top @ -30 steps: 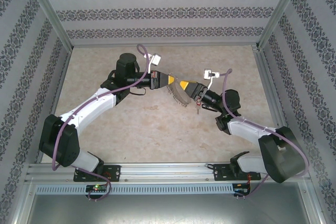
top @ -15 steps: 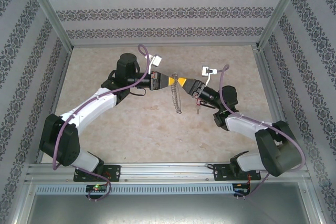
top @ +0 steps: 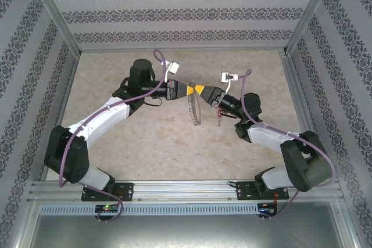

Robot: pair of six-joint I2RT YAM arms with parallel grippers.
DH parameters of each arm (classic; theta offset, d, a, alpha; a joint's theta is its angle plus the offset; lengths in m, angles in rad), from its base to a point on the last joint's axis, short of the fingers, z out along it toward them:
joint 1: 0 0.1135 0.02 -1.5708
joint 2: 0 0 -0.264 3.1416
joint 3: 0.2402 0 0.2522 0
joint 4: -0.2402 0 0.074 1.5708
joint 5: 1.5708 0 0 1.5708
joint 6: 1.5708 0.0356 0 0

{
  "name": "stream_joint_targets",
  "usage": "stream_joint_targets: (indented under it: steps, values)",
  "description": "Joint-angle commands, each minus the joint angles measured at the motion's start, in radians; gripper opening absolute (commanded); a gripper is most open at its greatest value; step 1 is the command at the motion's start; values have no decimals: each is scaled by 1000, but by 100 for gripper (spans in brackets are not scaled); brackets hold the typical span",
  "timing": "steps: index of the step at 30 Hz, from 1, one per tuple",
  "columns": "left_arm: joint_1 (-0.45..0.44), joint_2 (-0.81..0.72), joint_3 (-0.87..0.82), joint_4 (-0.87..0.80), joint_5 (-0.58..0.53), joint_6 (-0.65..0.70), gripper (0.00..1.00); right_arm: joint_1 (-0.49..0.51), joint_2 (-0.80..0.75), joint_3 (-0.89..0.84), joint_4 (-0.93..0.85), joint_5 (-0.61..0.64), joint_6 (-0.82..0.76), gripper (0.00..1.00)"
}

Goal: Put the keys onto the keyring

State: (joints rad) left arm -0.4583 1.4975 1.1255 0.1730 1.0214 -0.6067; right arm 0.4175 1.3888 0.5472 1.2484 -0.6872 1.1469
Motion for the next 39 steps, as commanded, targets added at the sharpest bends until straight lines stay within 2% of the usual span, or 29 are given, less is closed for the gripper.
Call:
stream_joint_targets:
  steps: [1, 5, 9, 11, 16, 19, 21, 25, 31, 34, 39]
  values:
    - [-6, 8, 8, 49, 22, 26, 0, 14, 4, 29, 57, -31, -6, 26]
    - [-5, 9, 8, 48, 20, 25, 0, 15, 4, 27, 57, -35, -6, 16]
    - [-6, 9, 11, 45, 14, 26, 0, 15, 4, 22, 54, -37, -12, 2]
    - [-5, 2, 12, 36, -7, 25, 1, 14, 3, 18, 50, -27, -21, 0]
    - [-3, -39, -21, 63, -111, -17, 40, 4, 12, 12, 70, 16, -26, 0]
    - [-5, -79, -61, 122, -184, -69, 56, -2, 24, 23, 97, 20, -11, 0]
    - [-4, -105, -89, 160, -232, -102, 59, -3, 30, 30, 108, 26, -6, 0]
    - [-4, -135, -139, 236, -302, -166, 57, -3, 33, 40, 132, 38, 1, 0]
    - [-5, -128, -167, 327, -309, -234, 35, -2, 23, 43, 137, 65, -1, 0]
    - [-5, -121, -194, 413, -299, -281, 28, 1, 13, 43, 136, 85, -4, 0]
    - [-15, -118, -216, 511, -284, -320, 26, 1, 9, 52, 137, 97, -3, 0]
